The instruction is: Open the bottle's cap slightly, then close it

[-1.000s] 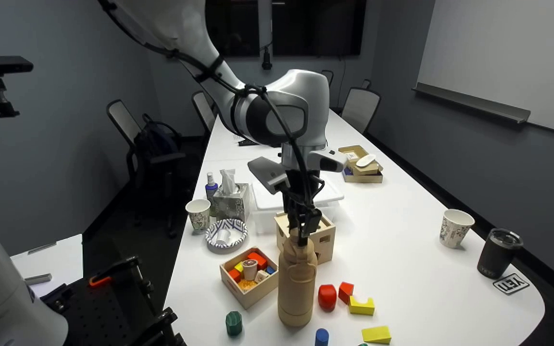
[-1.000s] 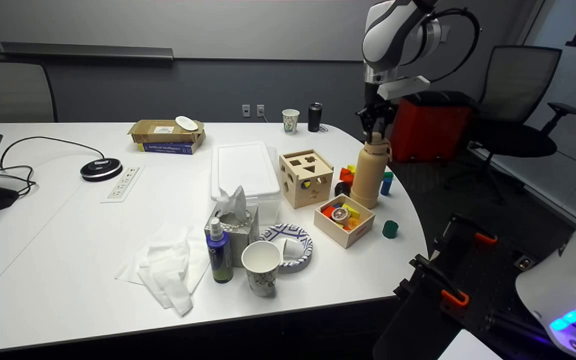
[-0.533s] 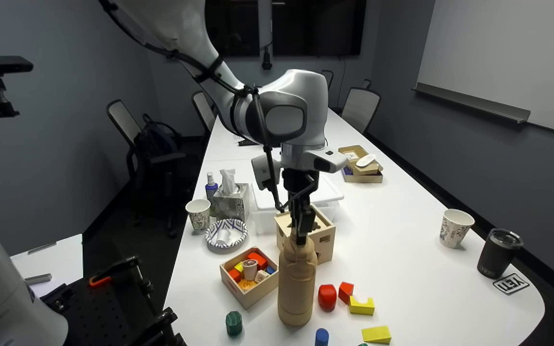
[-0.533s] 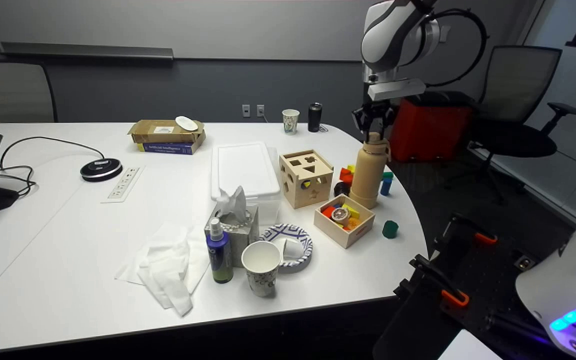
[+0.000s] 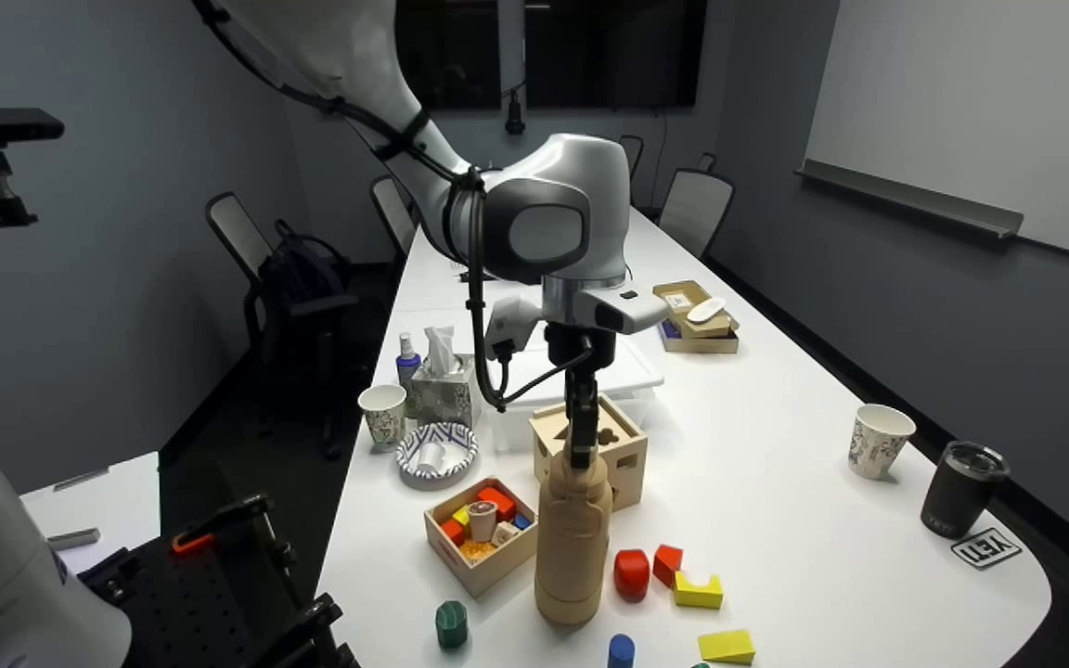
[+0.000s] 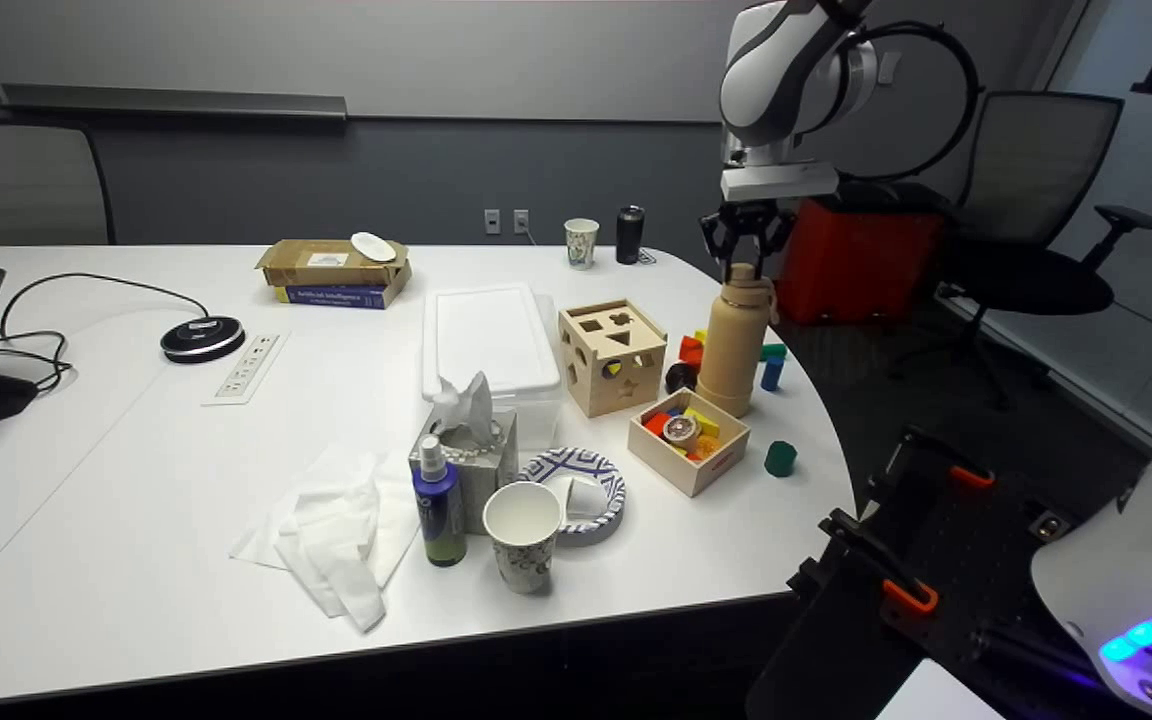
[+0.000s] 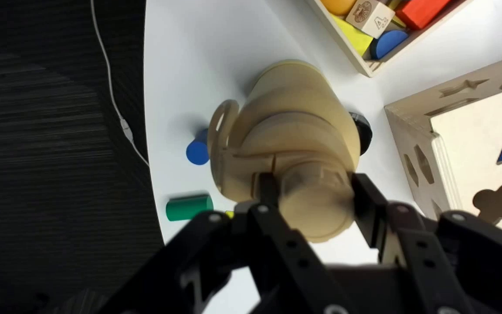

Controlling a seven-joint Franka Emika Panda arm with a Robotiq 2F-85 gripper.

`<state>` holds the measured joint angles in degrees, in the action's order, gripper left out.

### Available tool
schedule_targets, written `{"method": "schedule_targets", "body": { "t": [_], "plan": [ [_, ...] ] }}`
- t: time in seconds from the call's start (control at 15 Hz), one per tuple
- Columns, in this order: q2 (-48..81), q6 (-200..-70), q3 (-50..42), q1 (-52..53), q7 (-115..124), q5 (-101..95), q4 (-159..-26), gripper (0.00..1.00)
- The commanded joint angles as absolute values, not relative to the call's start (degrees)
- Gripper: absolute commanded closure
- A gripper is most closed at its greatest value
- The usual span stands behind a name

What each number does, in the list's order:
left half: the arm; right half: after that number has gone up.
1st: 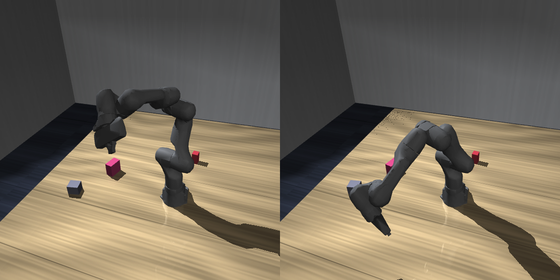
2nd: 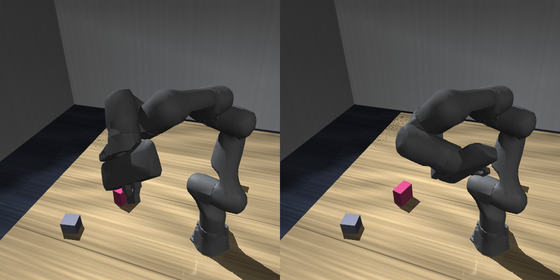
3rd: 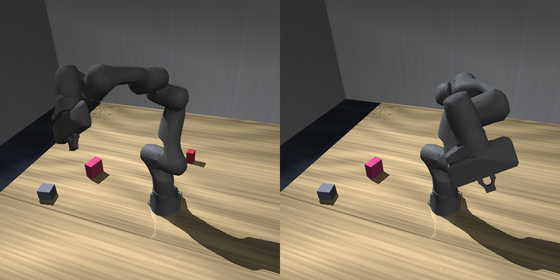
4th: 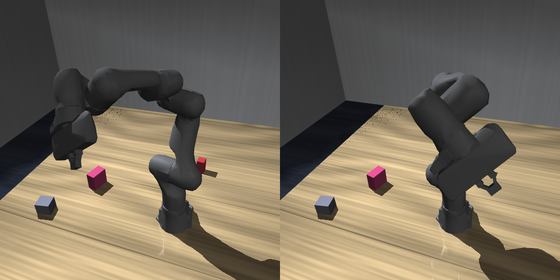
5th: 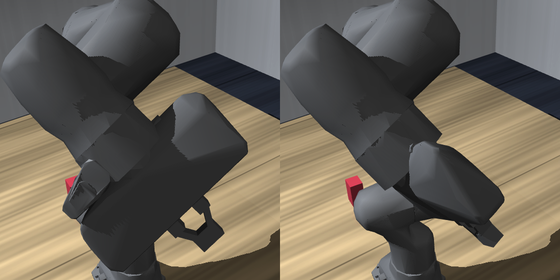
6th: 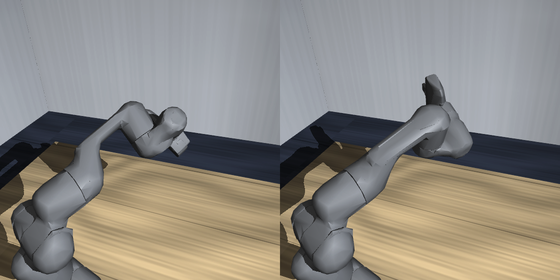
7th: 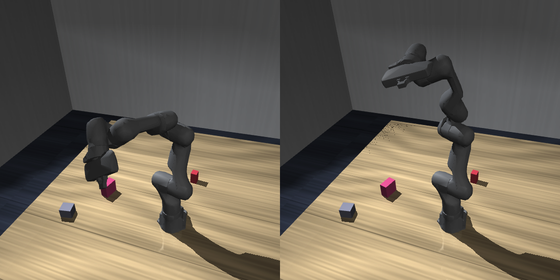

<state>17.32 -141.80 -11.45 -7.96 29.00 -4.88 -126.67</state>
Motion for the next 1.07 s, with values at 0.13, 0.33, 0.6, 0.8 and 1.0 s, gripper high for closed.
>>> {"method": "schedule_targets", "body": {
  "t": [0.13,0.33,0.6,0.8,1.0],
  "plan": [
    [20.1,-145.8,-12.9,-5.7,33.8,-3.7,-128.5,0.79],
    [19.9,-145.3,-12.9,-5.7,34.3,-3.6,-128.8,0.79],
    [19.6,-144.5,-12.6,-6.1,33.1,-2.5,-129.3,0.22],
    [20.8,-145.2,-12.6,-6.0,32.5,-1.1,-130.0,0.01],
    [20.8,-145.9,-12.6,-5.9,31.9,-0.1,-130.3,0.0]
  ]
}}
